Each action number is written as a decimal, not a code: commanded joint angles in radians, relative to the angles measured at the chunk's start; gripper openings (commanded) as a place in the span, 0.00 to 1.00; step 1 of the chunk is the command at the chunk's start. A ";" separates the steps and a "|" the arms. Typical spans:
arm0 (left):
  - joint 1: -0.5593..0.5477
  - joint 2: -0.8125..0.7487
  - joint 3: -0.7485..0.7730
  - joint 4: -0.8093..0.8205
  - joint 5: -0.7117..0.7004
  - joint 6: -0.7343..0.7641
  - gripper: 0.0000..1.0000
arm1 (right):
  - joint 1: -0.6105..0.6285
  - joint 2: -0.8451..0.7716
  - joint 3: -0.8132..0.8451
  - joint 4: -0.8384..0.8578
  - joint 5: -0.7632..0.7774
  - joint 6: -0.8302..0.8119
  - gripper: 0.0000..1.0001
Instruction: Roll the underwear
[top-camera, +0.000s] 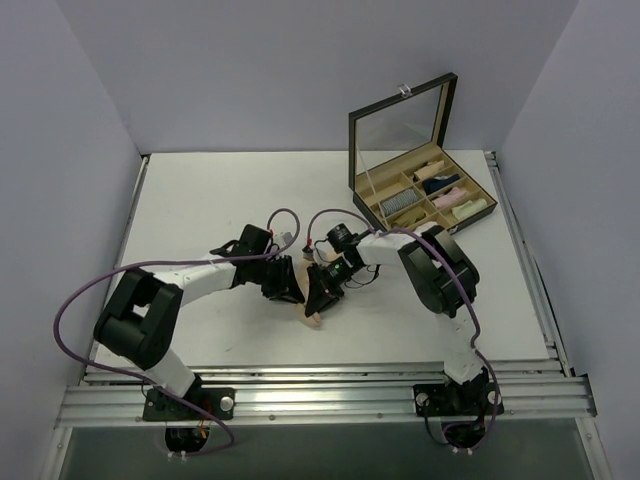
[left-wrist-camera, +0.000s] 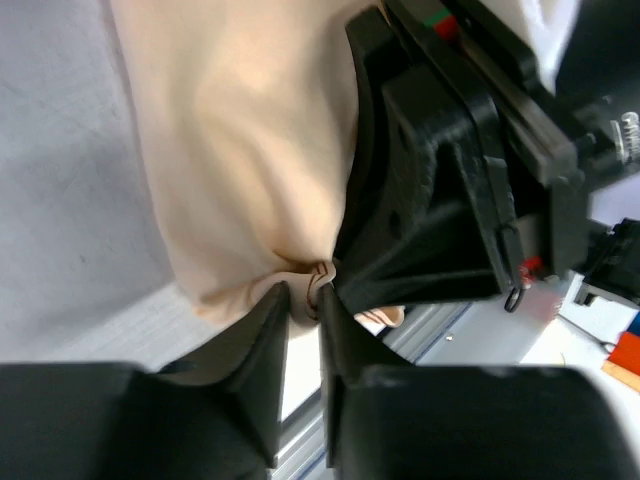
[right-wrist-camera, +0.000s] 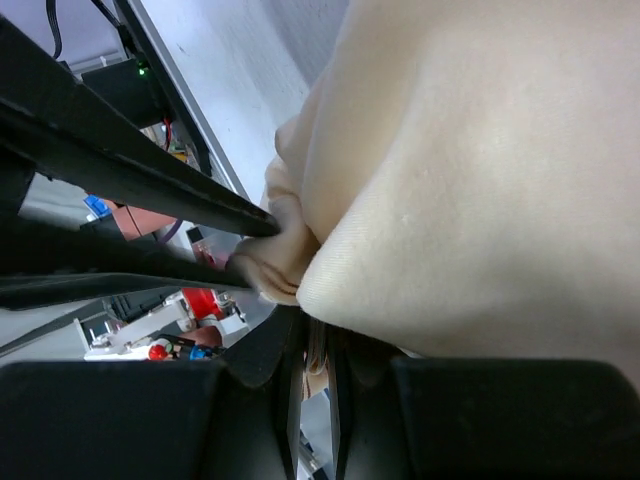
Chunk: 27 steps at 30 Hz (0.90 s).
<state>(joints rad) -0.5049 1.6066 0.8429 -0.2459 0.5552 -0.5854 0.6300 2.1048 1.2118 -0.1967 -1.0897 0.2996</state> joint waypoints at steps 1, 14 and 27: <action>-0.007 0.055 0.044 -0.021 -0.029 0.025 0.21 | 0.008 0.018 0.041 -0.043 0.047 -0.014 0.00; 0.011 0.102 0.048 -0.061 -0.092 -0.039 0.02 | 0.011 -0.040 0.055 -0.035 0.142 -0.031 0.28; 0.075 0.104 0.009 -0.064 -0.095 -0.068 0.02 | 0.086 -0.083 0.071 -0.089 0.275 -0.111 0.34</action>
<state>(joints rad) -0.4625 1.7061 0.8761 -0.2611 0.5205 -0.6682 0.6865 2.0590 1.2602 -0.2337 -0.9154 0.2455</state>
